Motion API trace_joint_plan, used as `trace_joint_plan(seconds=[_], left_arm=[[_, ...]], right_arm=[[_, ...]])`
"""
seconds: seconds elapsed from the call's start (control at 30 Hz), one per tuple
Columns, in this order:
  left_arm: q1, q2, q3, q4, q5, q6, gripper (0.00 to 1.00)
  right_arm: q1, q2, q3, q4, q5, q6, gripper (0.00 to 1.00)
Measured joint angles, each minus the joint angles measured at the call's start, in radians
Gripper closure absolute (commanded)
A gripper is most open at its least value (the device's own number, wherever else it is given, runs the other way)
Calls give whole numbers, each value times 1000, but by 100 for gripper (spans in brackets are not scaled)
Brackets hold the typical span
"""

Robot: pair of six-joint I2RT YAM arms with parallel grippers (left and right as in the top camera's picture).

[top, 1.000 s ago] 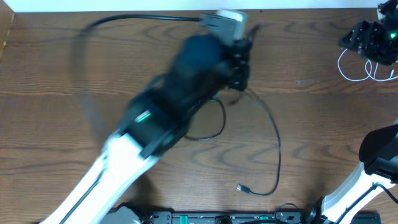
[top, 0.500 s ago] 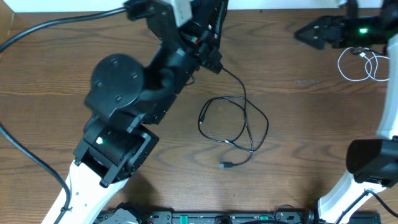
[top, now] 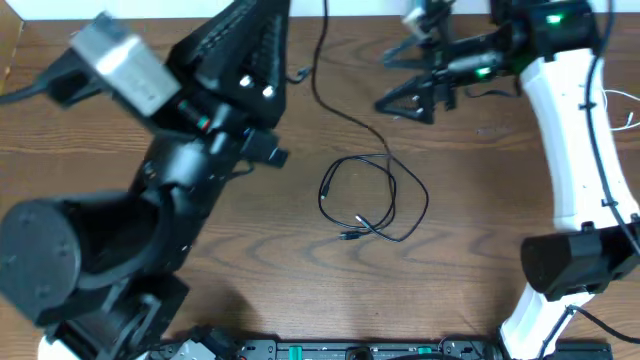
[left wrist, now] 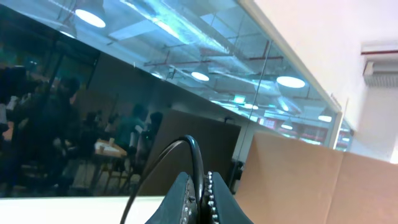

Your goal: Untangle cables

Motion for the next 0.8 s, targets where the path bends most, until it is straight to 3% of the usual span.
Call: trace_joint_plan(seconds=[0.2, 0.3, 0.5, 0.53, 0.57, 0.6, 0.8], left_arm=[[0, -6, 0, -36, 0, -24, 93], [0, 1, 0, -42, 0, -27, 93], [0, 1, 0, -57, 0, -53, 93], [0, 0, 0, -68, 0, -54, 93], [0, 0, 0, -78, 0, -55, 93], [0, 0, 0, -94, 0, -56, 93], [0, -9, 0, -187, -5, -59, 92]], right_arm=[[109, 0, -2, 59, -43, -26, 11], [151, 0, -2, 63, -65, -29, 31], [216, 26, -2, 87, -89, -27, 51], [217, 40, -2, 99, -91, -18, 59], [217, 56, -2, 118, -92, -9, 83], [216, 77, -2, 136, -90, 6, 99], [195, 119, -8, 263, -63, 180, 99]])
